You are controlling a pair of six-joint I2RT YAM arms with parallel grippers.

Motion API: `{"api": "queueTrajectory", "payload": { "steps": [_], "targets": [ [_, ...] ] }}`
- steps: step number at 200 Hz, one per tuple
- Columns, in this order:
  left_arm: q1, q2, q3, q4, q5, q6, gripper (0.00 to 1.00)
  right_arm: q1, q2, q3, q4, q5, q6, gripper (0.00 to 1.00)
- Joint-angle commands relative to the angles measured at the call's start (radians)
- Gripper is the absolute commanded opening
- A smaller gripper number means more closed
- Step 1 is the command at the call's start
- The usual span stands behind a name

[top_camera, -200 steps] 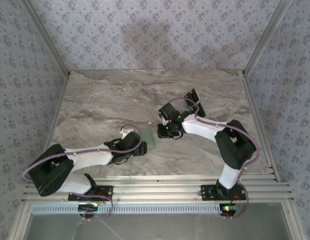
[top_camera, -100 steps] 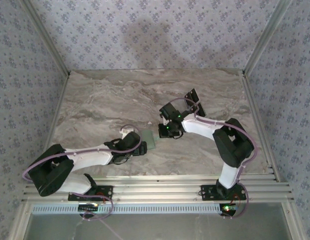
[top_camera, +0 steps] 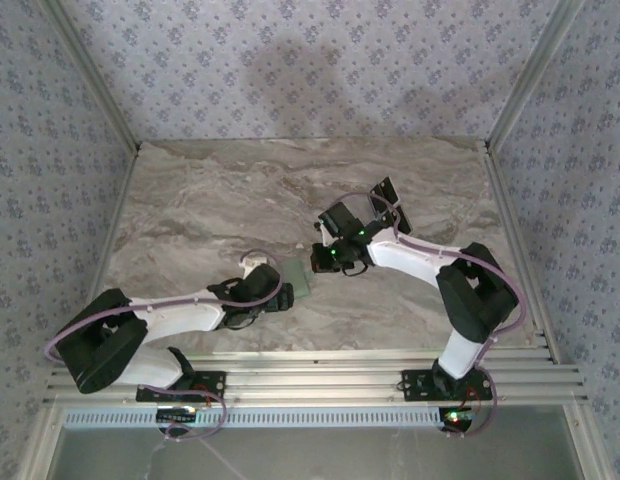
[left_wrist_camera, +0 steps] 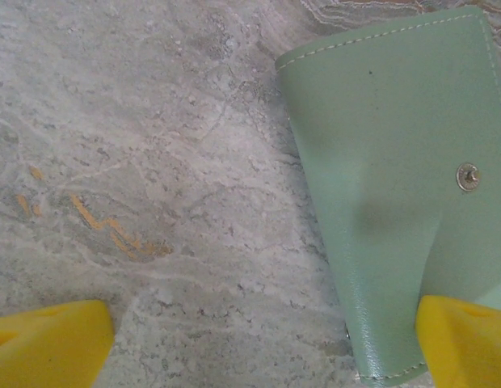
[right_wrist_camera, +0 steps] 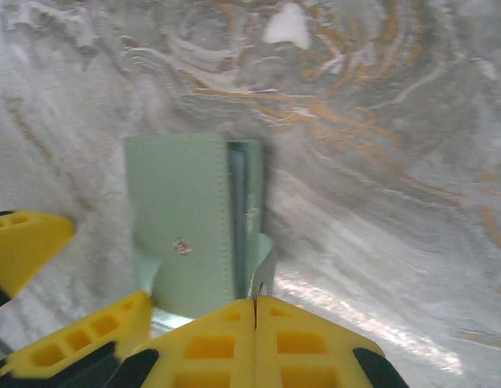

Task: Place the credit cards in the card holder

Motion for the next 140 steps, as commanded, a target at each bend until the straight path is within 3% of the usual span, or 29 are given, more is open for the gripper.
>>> {"api": "queueTrajectory", "payload": {
  "steps": [1,92,140],
  "targets": [
    [0.023,0.06,-0.039,0.034,0.077,0.009,0.99,0.021,0.006,0.034,0.013,-0.044,0.025,0.0],
    [0.029,0.061,-0.016,0.025,0.093,0.027,0.98,0.067,0.165,0.068,0.086,-0.082,0.064,0.0],
    [0.047,-0.049,-0.006,-0.039,0.068,0.027,0.98,0.063,0.184,0.049,0.097,-0.074,0.073,0.0]
  ]
}}
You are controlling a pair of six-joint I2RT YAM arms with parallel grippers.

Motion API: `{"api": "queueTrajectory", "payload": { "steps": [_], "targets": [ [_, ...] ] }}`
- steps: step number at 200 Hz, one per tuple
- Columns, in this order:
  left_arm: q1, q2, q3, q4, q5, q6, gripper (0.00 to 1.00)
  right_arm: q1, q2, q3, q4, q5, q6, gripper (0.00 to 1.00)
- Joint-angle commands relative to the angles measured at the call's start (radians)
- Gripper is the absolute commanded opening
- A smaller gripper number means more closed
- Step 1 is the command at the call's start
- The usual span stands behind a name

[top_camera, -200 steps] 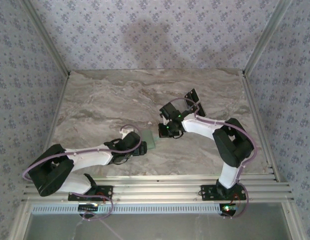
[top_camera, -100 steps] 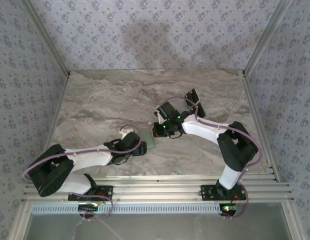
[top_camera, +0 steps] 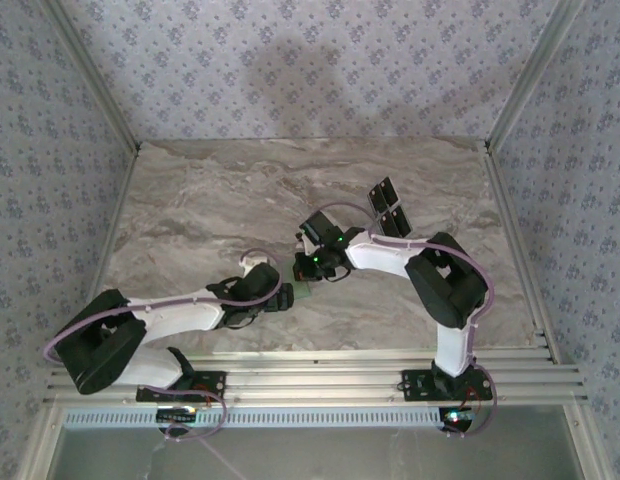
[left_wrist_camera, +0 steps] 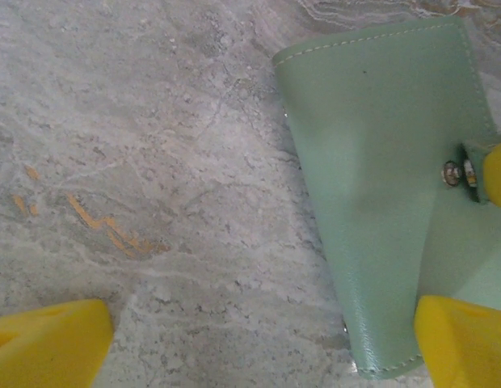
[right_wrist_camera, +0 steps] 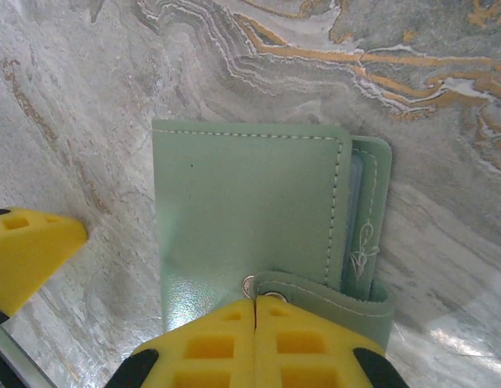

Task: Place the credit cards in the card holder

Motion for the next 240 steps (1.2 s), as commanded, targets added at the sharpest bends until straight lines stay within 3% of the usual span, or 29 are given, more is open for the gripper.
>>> {"api": "queueTrajectory", "payload": {
  "steps": [1,41,175,240],
  "targets": [
    [0.03,-0.026,-0.012,-0.022,0.031,0.012,0.99,-0.001,0.017,-0.004,0.0,-0.002,0.019,0.0],
    [0.066,-0.079,-0.021,-0.055,0.018,0.021,0.99,-0.001,0.015,-0.005,-0.003,0.001,0.02,0.0],
    [0.064,0.038,-0.055,0.095,0.087,0.022,0.99,-0.007,-0.007,-0.001,-0.012,-0.012,0.025,0.0],
    [0.042,0.121,-0.002,-0.023,0.034,0.013,0.98,-0.011,-0.062,0.003,-0.018,-0.023,0.03,0.0]
  ]
}}
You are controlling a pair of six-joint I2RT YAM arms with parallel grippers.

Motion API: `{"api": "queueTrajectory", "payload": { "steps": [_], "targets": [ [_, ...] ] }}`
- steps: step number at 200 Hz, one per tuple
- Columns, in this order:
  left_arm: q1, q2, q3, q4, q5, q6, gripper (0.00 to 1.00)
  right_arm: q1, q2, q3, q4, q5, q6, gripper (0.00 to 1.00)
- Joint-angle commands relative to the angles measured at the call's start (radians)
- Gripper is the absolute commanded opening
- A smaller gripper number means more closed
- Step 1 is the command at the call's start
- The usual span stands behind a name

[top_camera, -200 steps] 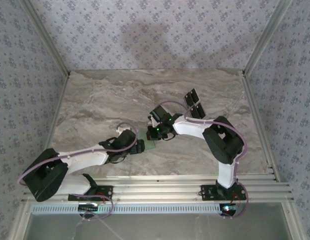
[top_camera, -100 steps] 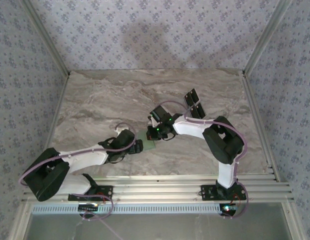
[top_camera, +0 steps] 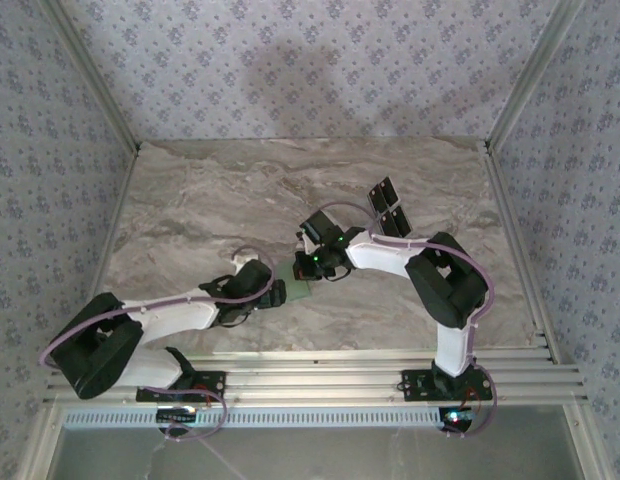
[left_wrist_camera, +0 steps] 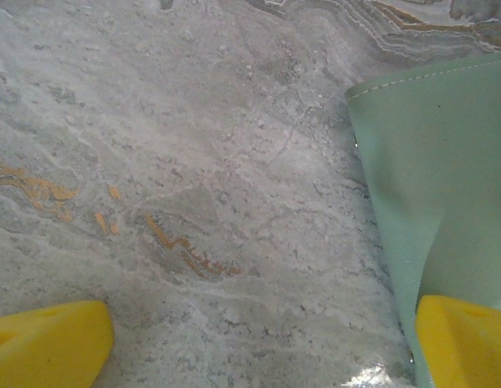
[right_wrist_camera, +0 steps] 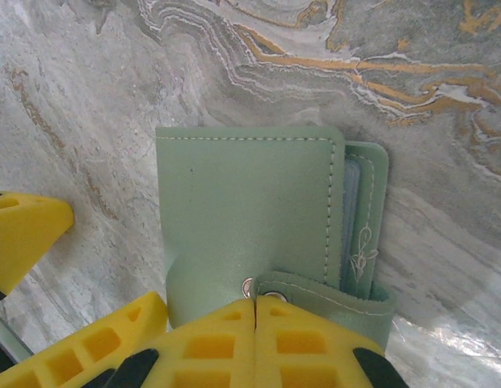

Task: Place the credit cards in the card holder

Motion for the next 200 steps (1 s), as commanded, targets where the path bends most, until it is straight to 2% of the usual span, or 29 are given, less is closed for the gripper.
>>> {"api": "queueTrajectory", "payload": {
  "steps": [1,48,200],
  "targets": [
    [-0.009,0.087,-0.002,-0.003,0.065,-0.006,0.98,-0.008,-0.057,0.004,-0.022,-0.019,0.012,0.0],
    [-0.021,0.133,0.013,-0.012,0.059,-0.015,0.96,-0.009,-0.073,0.022,-0.034,-0.033,0.005,0.0],
    [-0.021,0.151,0.019,0.0,0.07,-0.011,0.96,0.004,0.038,0.075,-0.019,-0.066,0.006,0.0]
  ]
}}
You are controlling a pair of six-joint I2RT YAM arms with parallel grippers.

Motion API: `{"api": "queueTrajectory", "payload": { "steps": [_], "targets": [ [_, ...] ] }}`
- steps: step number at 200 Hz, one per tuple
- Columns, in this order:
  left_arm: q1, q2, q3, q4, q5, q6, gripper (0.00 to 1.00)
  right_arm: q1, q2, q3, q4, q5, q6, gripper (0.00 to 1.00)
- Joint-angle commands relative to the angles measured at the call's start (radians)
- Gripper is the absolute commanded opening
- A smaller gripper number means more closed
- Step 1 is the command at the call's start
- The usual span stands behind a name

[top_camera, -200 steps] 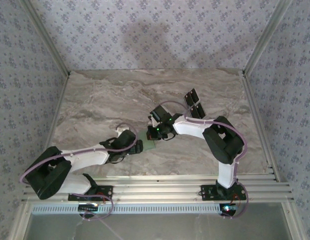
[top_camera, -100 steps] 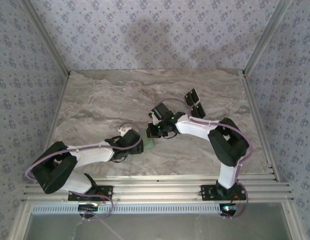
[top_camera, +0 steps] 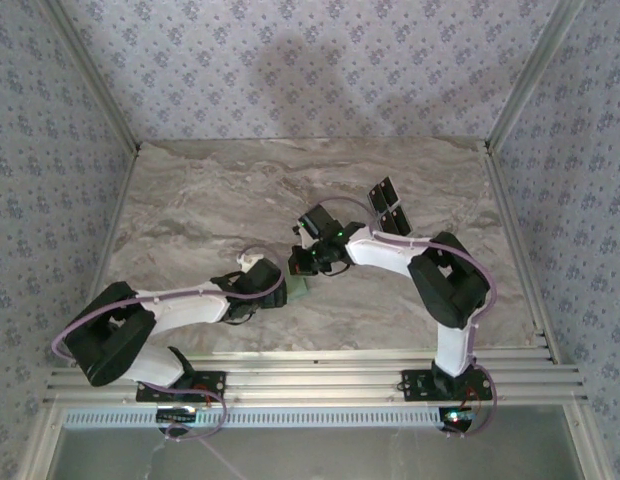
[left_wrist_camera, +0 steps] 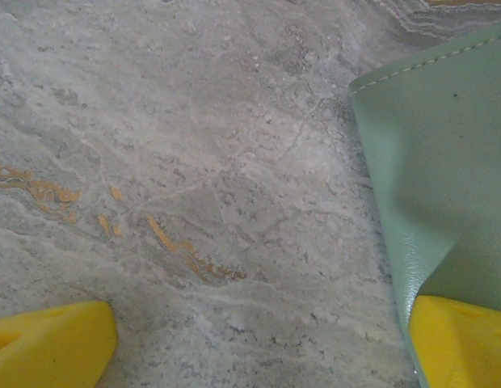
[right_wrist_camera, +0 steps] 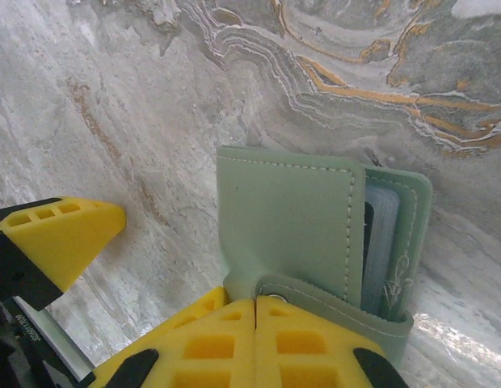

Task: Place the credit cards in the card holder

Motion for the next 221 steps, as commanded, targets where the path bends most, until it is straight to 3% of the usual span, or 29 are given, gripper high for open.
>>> {"api": "queueTrajectory", "payload": {
  "steps": [1,154,221],
  "targets": [
    [0.005,0.087,-0.034,0.064,0.119,-0.007,0.96,0.008,0.026,0.027,-0.013,-0.018,0.003,0.0],
    [0.005,0.081,-0.033,0.058,0.118,-0.004,0.95,0.006,0.084,-0.009,-0.006,-0.005,0.004,0.0],
    [0.006,0.081,-0.027,0.051,0.114,-0.002,0.95,0.01,0.07,-0.12,-0.002,0.011,0.008,0.0]
  ]
}}
